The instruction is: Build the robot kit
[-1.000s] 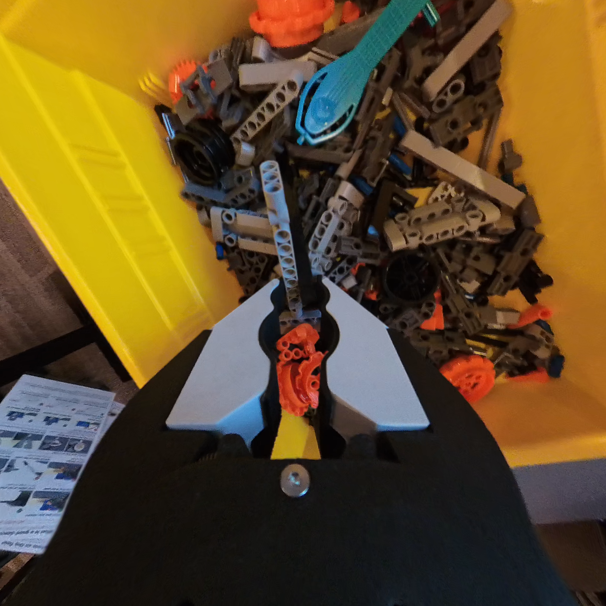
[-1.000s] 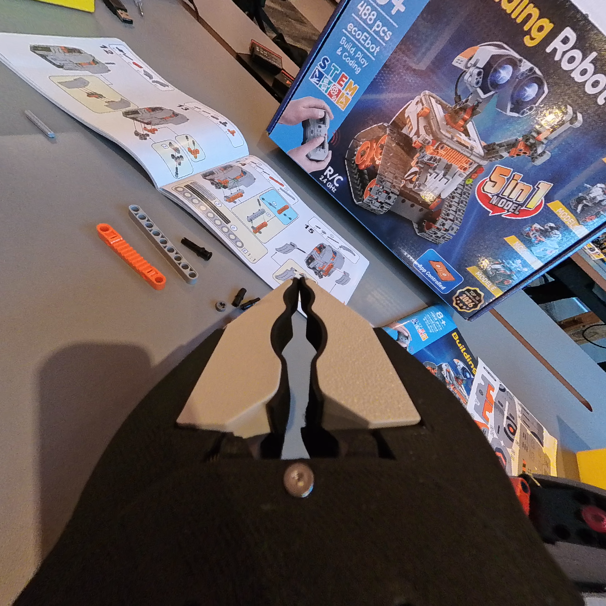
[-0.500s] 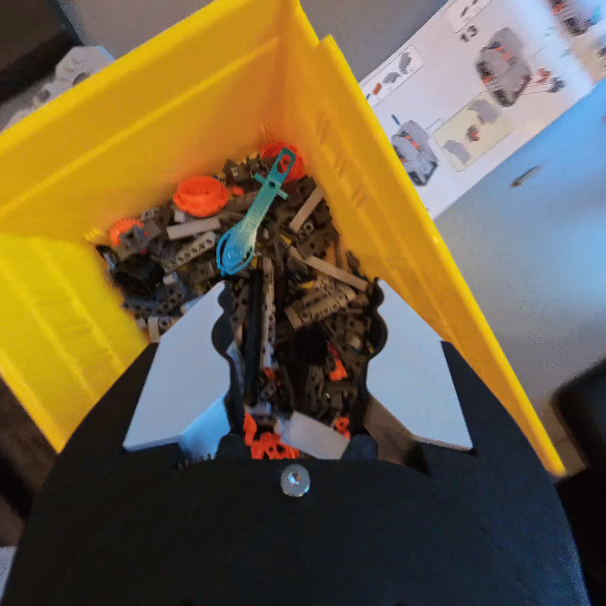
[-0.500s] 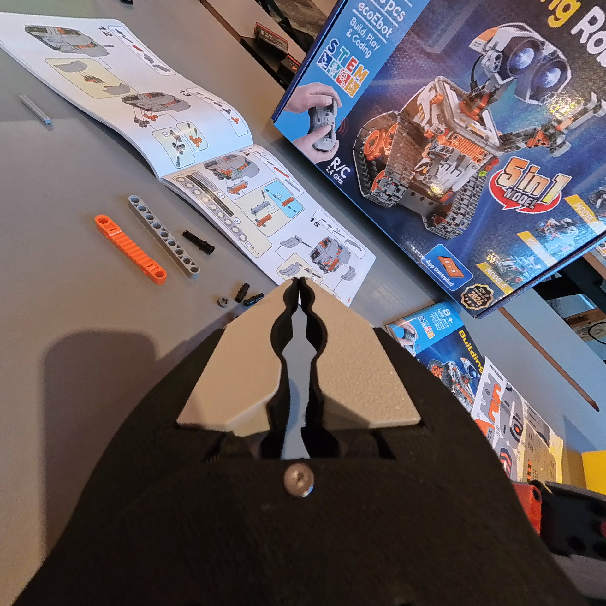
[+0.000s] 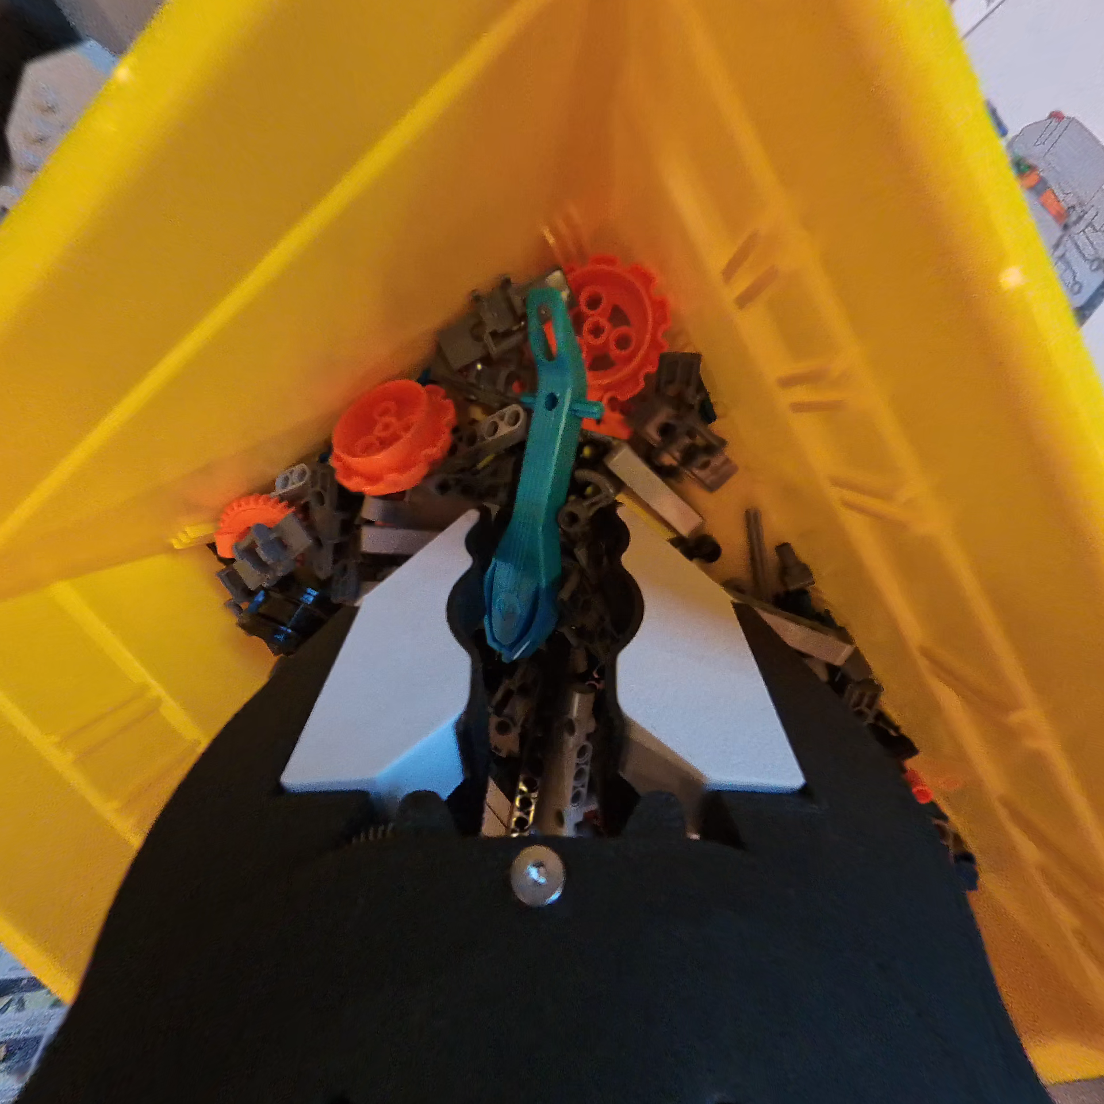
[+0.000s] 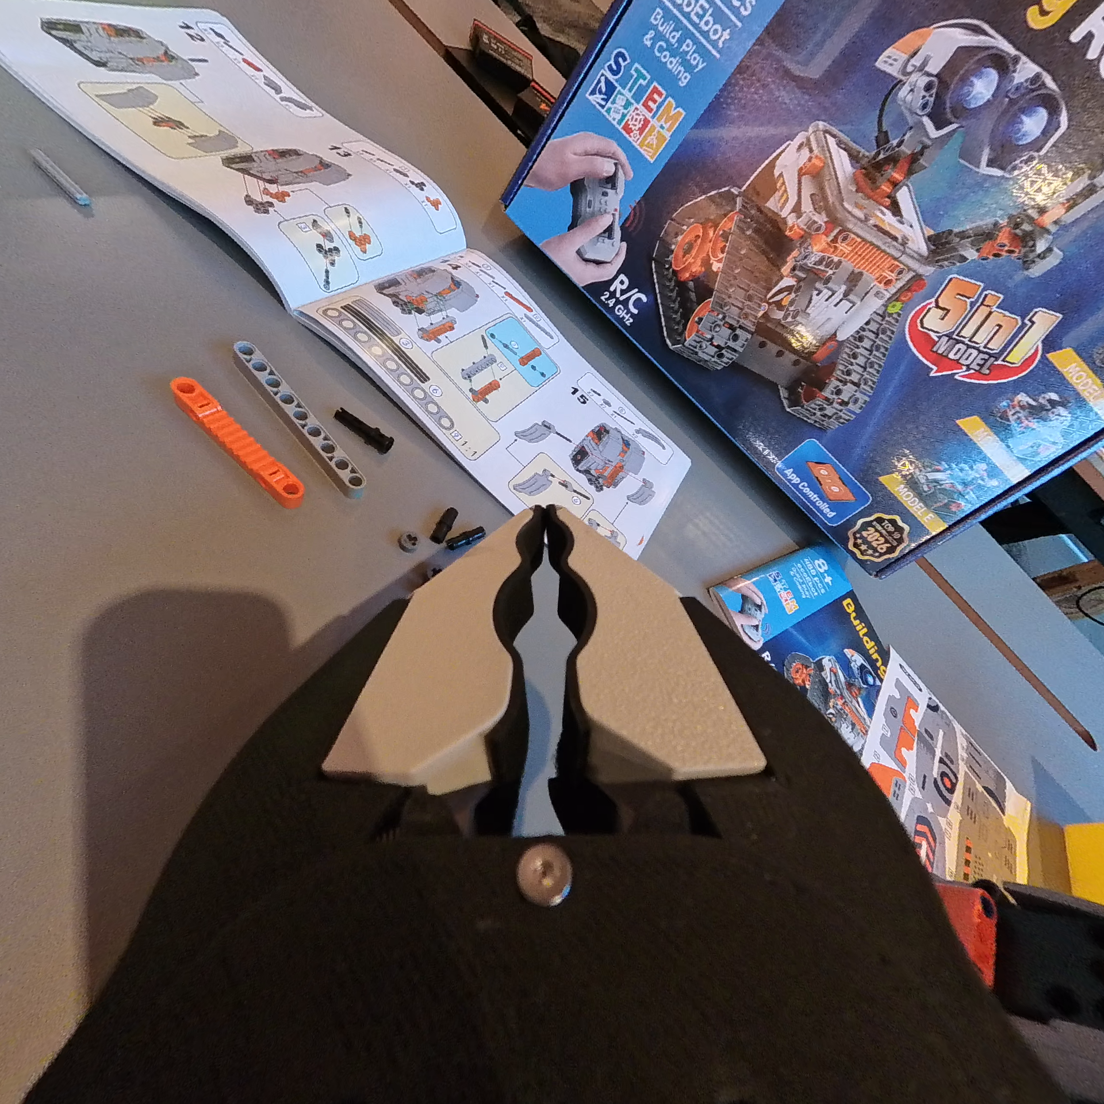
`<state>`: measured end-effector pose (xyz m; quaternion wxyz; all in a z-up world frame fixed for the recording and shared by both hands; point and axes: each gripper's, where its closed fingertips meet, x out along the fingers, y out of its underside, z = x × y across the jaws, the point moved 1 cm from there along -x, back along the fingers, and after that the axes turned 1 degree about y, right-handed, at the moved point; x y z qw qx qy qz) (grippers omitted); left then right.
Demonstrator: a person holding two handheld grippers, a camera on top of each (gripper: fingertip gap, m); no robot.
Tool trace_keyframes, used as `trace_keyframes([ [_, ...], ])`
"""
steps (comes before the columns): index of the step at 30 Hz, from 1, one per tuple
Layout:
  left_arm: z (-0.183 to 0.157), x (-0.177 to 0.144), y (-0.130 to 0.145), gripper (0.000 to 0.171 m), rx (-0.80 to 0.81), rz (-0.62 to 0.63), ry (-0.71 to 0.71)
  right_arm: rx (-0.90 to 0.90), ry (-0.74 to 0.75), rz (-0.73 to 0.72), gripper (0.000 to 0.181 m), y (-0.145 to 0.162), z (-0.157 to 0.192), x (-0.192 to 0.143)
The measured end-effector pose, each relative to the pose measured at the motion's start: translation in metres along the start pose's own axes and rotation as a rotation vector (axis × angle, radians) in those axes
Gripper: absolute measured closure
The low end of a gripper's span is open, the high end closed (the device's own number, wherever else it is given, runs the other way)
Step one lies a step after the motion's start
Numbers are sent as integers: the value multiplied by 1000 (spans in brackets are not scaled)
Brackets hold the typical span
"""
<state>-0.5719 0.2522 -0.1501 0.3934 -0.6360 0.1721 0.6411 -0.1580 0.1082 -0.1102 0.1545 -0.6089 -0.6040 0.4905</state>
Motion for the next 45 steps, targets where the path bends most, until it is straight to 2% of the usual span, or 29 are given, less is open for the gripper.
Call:
trace_keyframes([
  [7, -5, -12, 20, 147, -64, 21, 137, -1, -4, 7, 181, 1, 1, 1],
  [9, -9, -19, 28, 157, -109, 31, 201, -3, -4, 9, 181, 2, 1, 1],
  [20, -25, -47, 87, 158, -224, 58, 324, -8, -12, 17, 181, 3, 2, 2],
  [26, -39, -60, 104, 157, -275, 74, 419, -13, -16, 19, 181, 3, 3, 2],
  [29, -41, -69, 95, 119, -345, 42, 499, -19, -16, 18, 181, 2, 4, 2],
  [32, -21, -72, 69, 115, -331, -74, 405, -19, -19, 17, 181, 2, 5, 2],
  [34, -13, -74, 42, 106, -248, -169, 333, -23, -20, 18, 181, 2, 5, 2],
  [36, -19, -70, 19, 98, -135, -216, 298, -26, -18, 20, 181, 2, 5, 2],
  [39, -26, -43, 10, 78, 8, -127, 199, -27, -12, 18, 181, 2, 4, 1],
  [41, -30, -26, 13, 72, 70, -55, 165, -24, -11, 16, 181, 2, 3, 0],
  [43, -31, -13, 19, 60, 77, 11, 140, -21, -12, 15, 181, 2, 3, 0],
  [45, -27, -9, 21, 59, 79, 22, 94, -20, -17, 15, 181, 2, 3, 0],
])
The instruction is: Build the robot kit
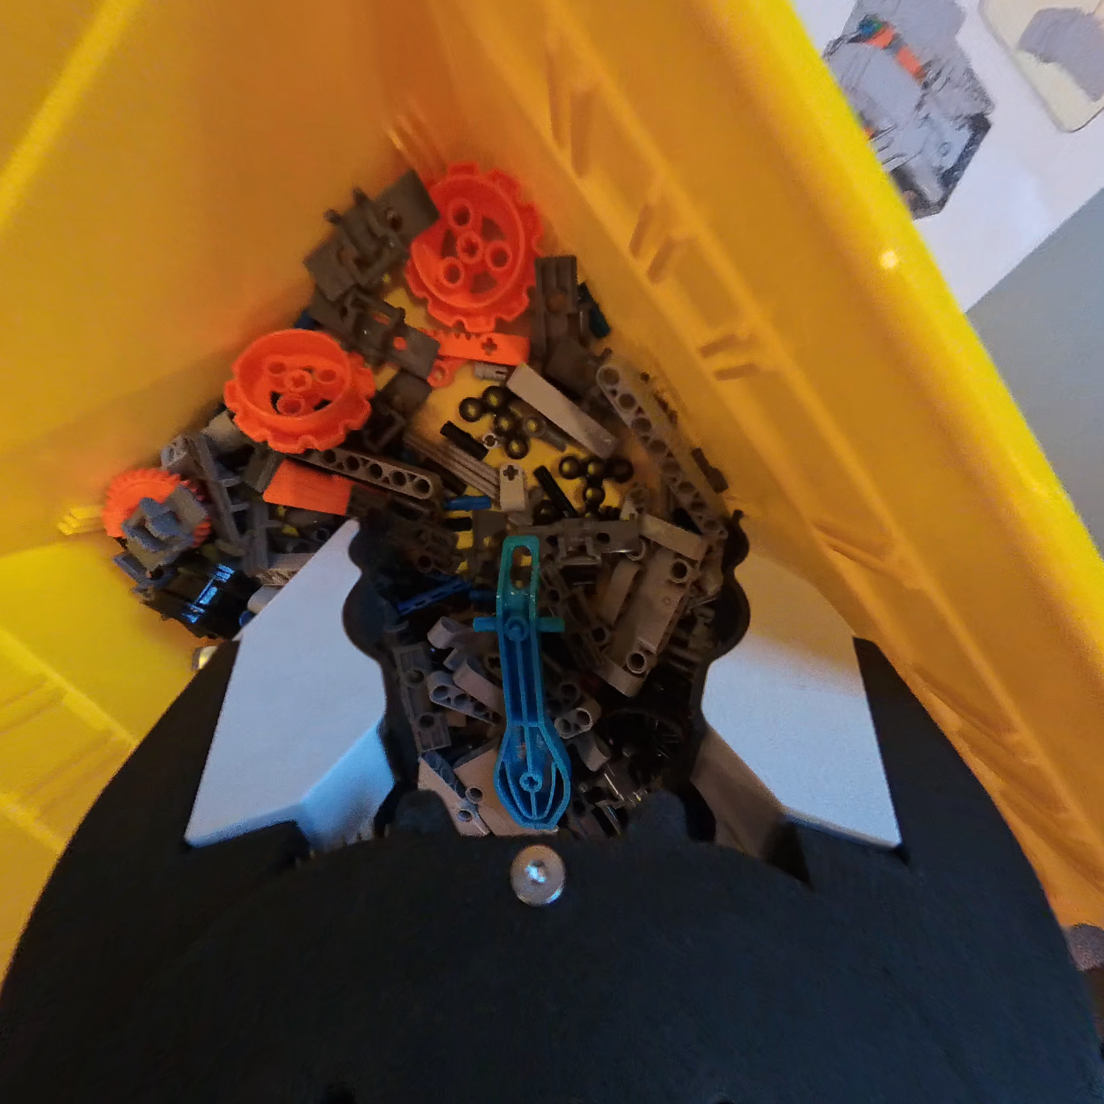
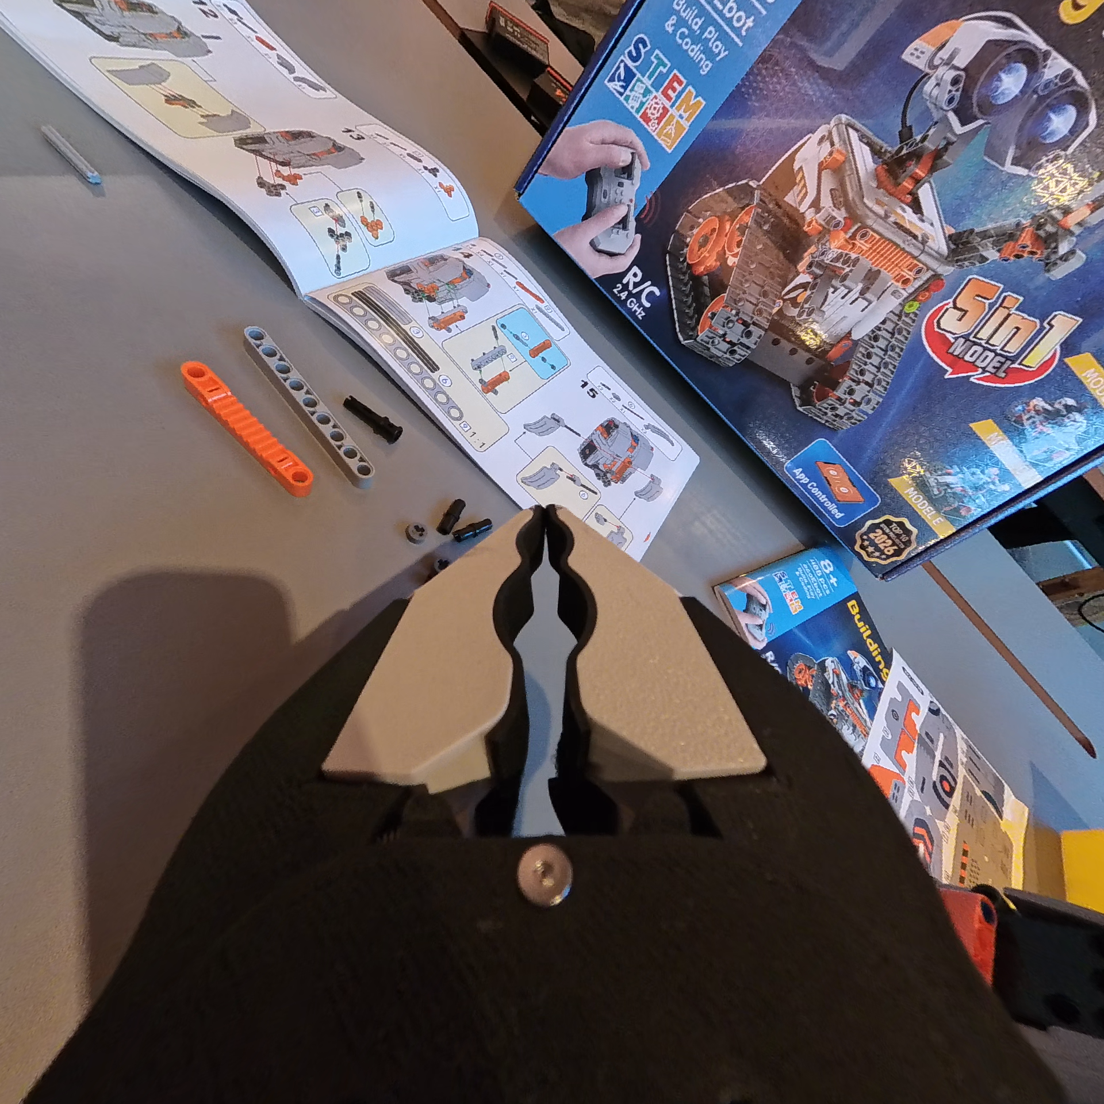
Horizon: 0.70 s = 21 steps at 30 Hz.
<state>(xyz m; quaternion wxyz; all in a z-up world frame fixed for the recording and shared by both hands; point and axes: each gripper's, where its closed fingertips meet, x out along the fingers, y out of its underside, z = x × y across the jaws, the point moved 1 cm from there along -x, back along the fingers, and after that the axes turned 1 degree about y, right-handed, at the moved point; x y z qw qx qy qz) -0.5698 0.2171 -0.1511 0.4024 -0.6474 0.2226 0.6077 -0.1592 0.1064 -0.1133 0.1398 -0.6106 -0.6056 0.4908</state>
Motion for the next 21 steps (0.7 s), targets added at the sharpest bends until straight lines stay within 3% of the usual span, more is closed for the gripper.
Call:
trace_keyframes([
  [2, -2, 4, 8, 54, 3, 39, -17, -1, -7, 2, 181, 0, 1, 1],
  [5, -2, 2, 14, 68, -33, 51, -9, -12, -15, 4, 181, 0, 4, 2],
  [7, -3, 0, 18, 81, -27, 51, 2, -19, -16, 3, 181, -1, 5, 1],
  [9, -2, -3, 22, 102, -4, 41, -7, -20, -15, 1, 181, -1, 5, 1],
  [10, 0, -5, 25, 120, 8, 41, -21, -20, -15, 0, 181, -1, 4, 1],
  [11, 1, -6, 28, 125, 19, 40, -26, -18, -15, -1, 181, -2, 4, 1],
  [15, 0, -12, 34, 131, -11, 25, 22, -21, -17, 4, 181, -1, 5, 1],
  [17, 3, -18, 39, 149, -41, 28, 47, -24, -18, 7, 181, -1, 6, 2],
  [21, 1, -27, 52, 149, -114, 6, 149, -21, -17, 10, 181, 0, 5, 2],
])
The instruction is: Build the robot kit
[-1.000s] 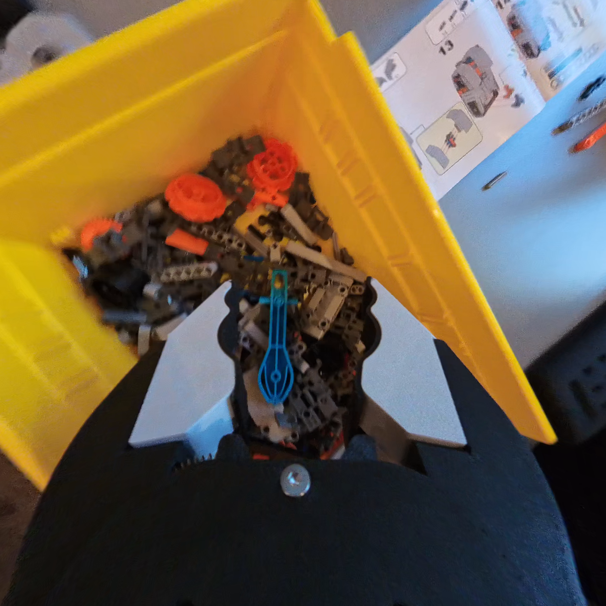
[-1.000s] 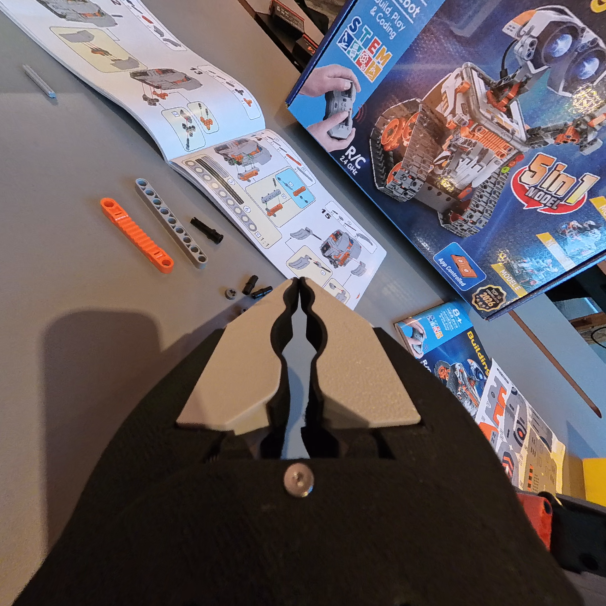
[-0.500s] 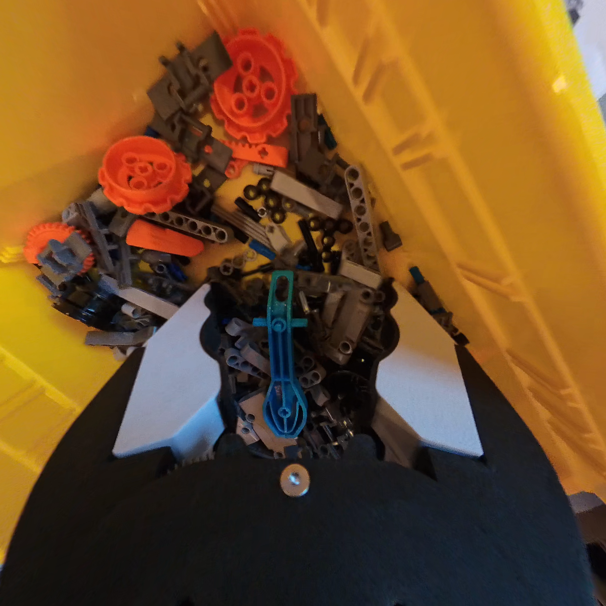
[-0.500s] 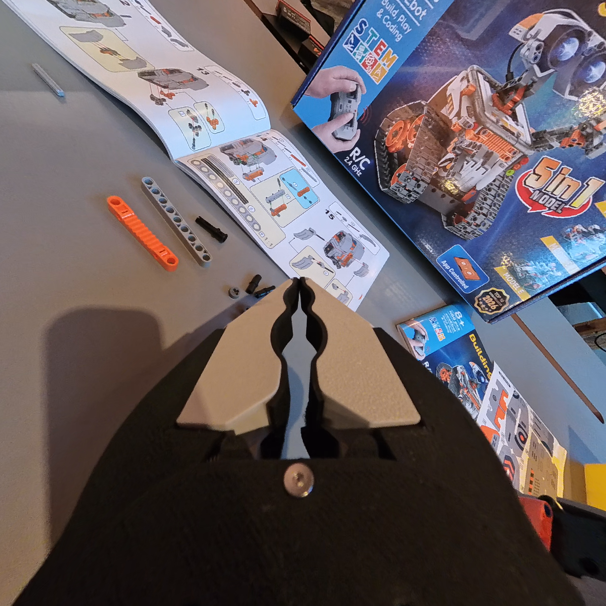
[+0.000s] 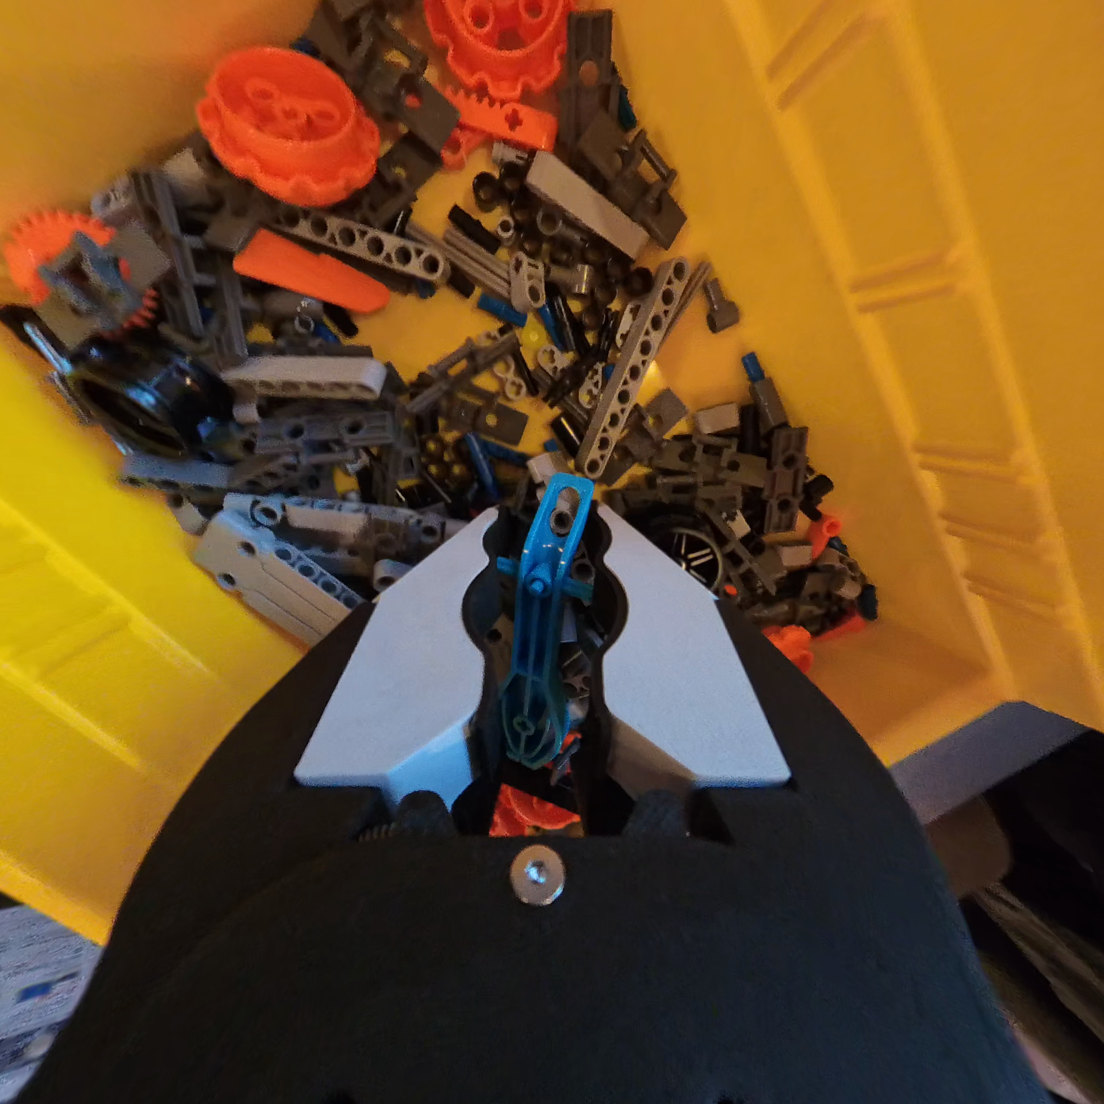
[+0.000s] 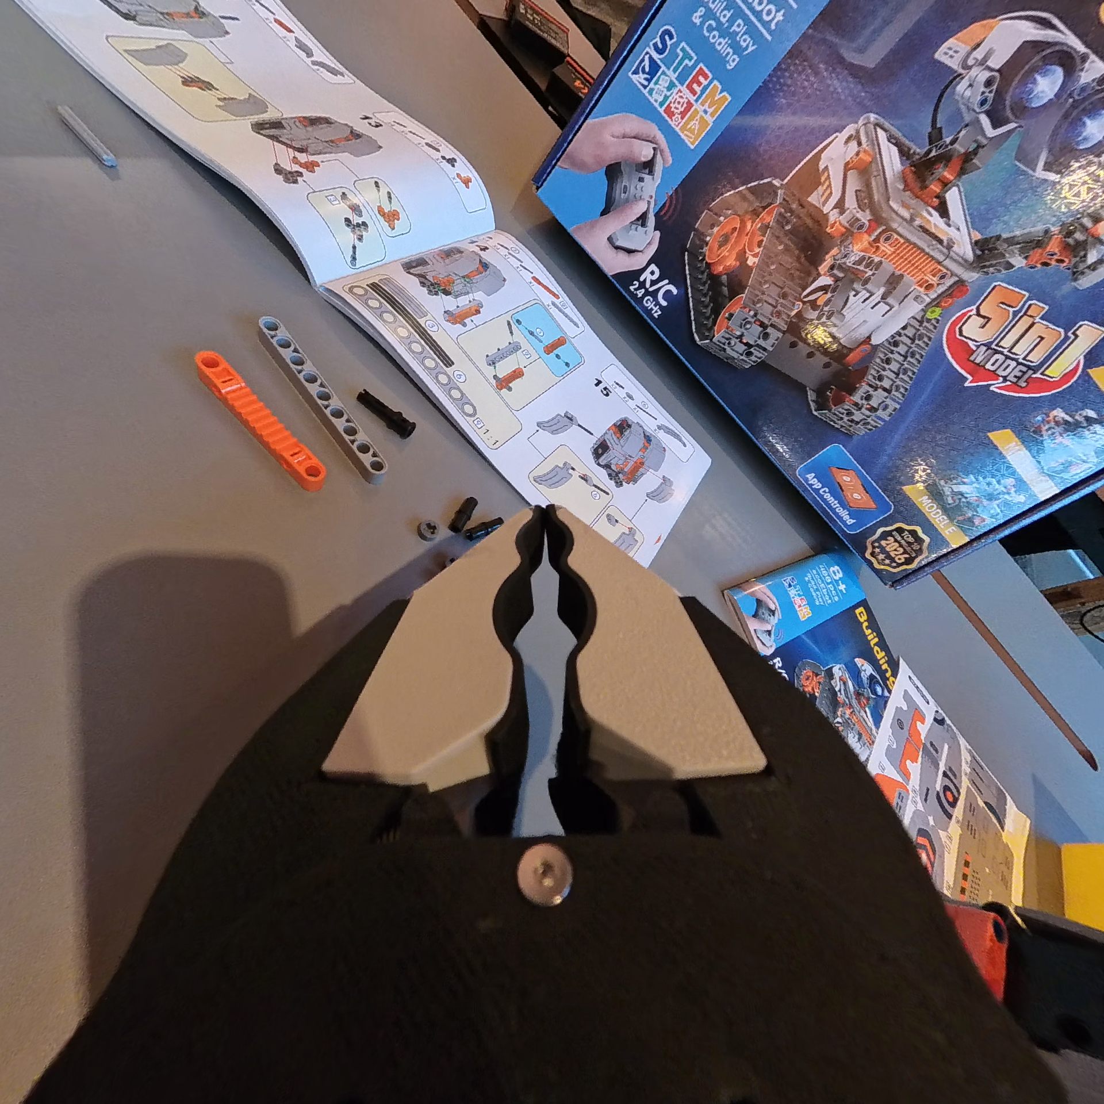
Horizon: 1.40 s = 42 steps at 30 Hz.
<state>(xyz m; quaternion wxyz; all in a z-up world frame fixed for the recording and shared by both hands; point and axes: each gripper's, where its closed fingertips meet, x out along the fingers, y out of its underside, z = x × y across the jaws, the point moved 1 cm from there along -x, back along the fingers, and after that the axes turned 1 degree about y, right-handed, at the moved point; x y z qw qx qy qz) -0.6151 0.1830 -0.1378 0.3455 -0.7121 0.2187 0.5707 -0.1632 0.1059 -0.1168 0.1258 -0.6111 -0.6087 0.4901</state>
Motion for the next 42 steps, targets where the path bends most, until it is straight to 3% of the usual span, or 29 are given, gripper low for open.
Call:
trace_keyframes([
  [6, -5, -16, 21, 150, -85, -59, 110, -1, -7, 5, 181, 1, 1, 1],
  [11, -18, -23, 35, 149, -103, -36, 212, -5, -9, 10, 181, 1, 2, 2],
  [13, -17, -26, 23, 127, -125, -64, 233, -4, -10, 8, 181, 1, 2, 2],
  [15, -12, -30, 2, 132, -130, -127, 234, -6, -12, 12, 181, 1, 3, 2],
  [18, -6, -25, -30, 131, -6, -181, 157, -12, -11, 17, 181, 2, 4, 3],
  [21, -5, -7, -46, 111, 160, -141, 54, -10, -8, 20, 181, 3, 2, 2],
  [23, -9, 5, -48, 108, 235, -98, 28, -5, -8, 20, 181, 4, 1, 2],
  [24, -11, 11, -45, 110, 263, -67, 20, -2, -8, 19, 181, 4, 1, 2],
  [27, -4, 20, -38, 138, 343, -16, -92, 1, -13, 15, 181, 3, 1, 1],
  [28, -2, 21, -38, 155, 364, -20, -116, 0, -16, 13, 181, 3, 2, 1],
  [29, -1, 20, -37, 160, 377, -24, -136, -3, -19, 12, 181, 2, 3, 1],
  [42, 27, -2, 0, 168, 53, -26, -90, -33, -40, 20, 181, 1, 9, 2],
])
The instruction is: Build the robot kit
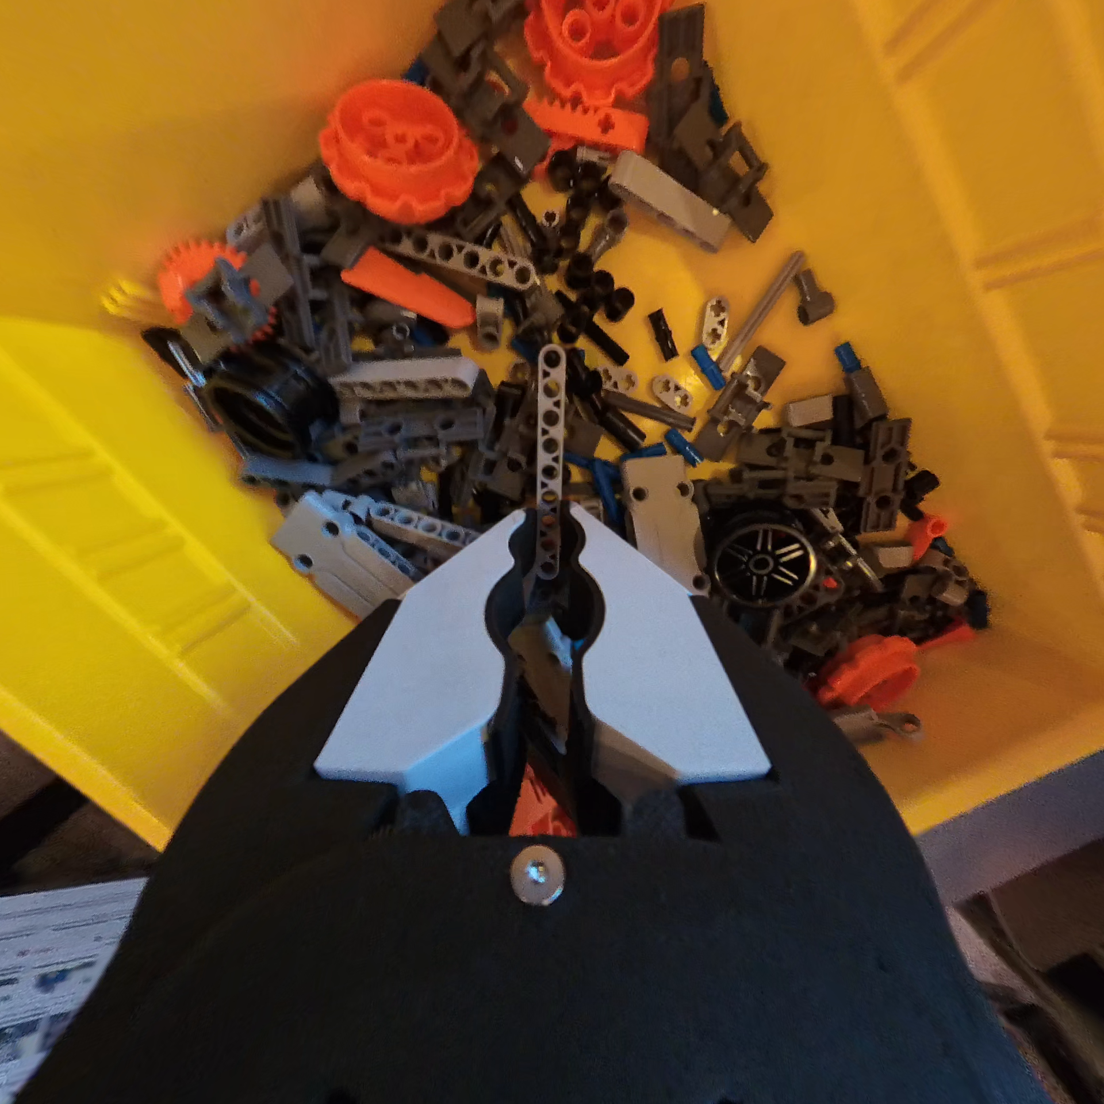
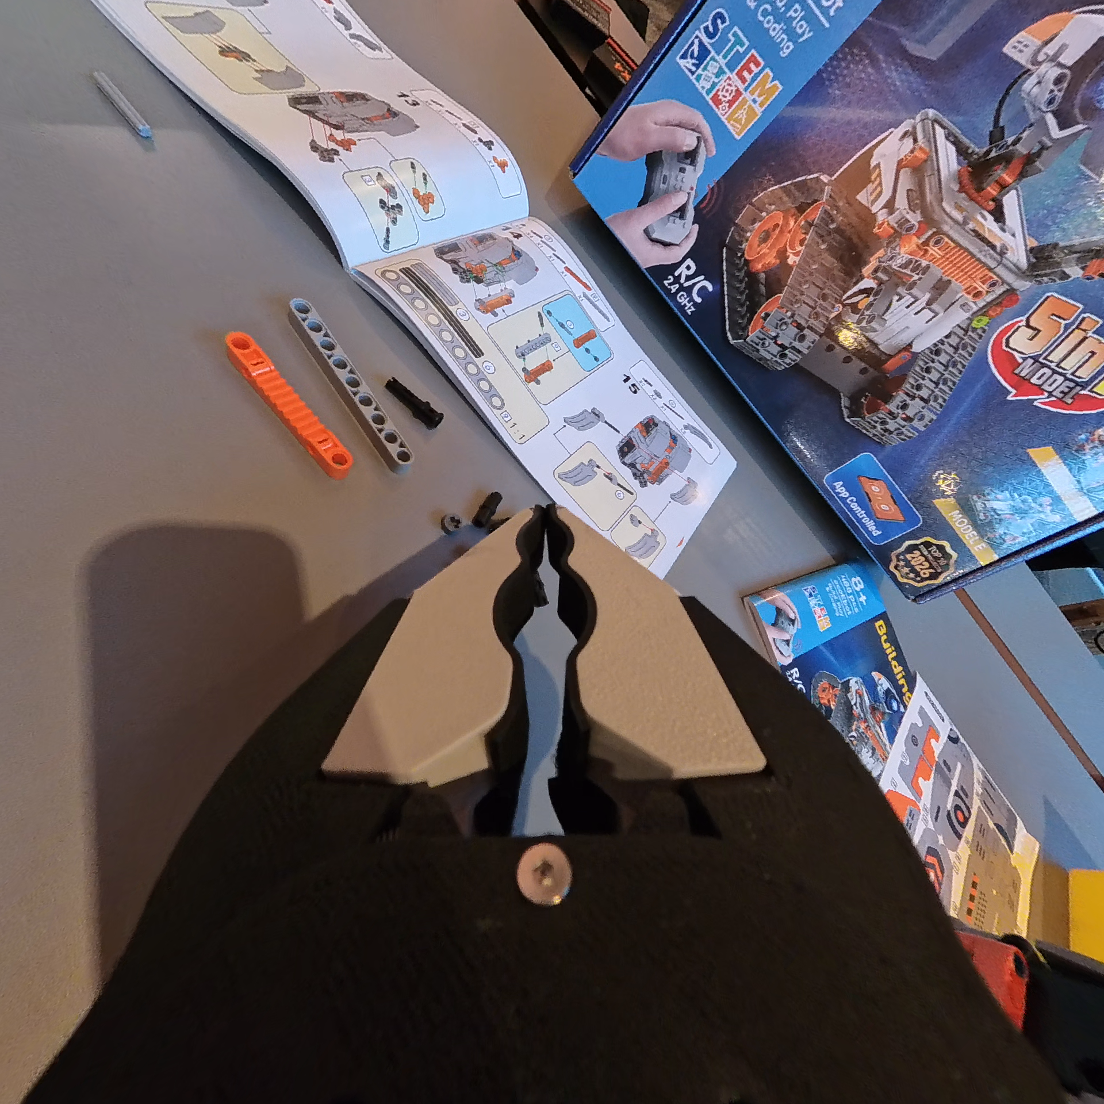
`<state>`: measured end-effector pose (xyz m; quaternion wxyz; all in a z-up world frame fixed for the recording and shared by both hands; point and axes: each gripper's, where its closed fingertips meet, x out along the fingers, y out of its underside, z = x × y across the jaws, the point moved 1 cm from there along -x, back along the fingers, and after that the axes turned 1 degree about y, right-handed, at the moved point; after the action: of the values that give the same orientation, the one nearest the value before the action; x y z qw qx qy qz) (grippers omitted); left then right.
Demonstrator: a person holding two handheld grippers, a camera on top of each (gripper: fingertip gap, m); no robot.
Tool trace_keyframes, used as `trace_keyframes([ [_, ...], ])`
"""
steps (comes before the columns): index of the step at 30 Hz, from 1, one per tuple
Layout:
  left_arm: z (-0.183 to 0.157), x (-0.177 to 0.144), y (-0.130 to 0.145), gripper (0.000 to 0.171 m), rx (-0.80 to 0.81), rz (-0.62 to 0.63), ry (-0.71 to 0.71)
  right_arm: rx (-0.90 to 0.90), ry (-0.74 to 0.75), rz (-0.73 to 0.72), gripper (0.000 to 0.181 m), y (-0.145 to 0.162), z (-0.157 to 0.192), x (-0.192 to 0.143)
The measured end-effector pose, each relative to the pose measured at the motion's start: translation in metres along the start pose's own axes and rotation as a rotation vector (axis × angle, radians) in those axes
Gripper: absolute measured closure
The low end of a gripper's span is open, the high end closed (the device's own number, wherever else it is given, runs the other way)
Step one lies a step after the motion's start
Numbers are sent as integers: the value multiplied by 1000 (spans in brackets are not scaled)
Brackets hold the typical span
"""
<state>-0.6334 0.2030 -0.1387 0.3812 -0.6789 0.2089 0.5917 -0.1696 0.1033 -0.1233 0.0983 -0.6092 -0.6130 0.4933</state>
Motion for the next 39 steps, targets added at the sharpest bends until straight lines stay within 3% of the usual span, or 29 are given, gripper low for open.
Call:
trace_keyframes([
  [11, 24, -9, 16, 167, -174, 26, -134, -8, -3, 13, 181, 2, 1, 1],
  [13, 24, -13, 8, 163, -156, -5, -141, -7, -4, 16, 181, 3, 2, 2],
  [18, 19, -25, -32, 119, -74, -117, -133, -7, -9, 24, 181, 4, 3, 3],
  [21, 14, -16, -51, 108, -51, -122, -79, -12, -12, 29, 181, 5, 4, 4],
  [26, 21, 4, -71, 94, -86, -84, -56, -10, -14, 30, 181, 5, 4, 4],
  [32, 25, 11, -104, 87, -127, -129, -11, -20, -22, 36, 181, 6, 5, 5],
  [39, 29, 31, -99, 82, -190, -68, 15, -17, -22, 30, 181, 6, 4, 4],
])
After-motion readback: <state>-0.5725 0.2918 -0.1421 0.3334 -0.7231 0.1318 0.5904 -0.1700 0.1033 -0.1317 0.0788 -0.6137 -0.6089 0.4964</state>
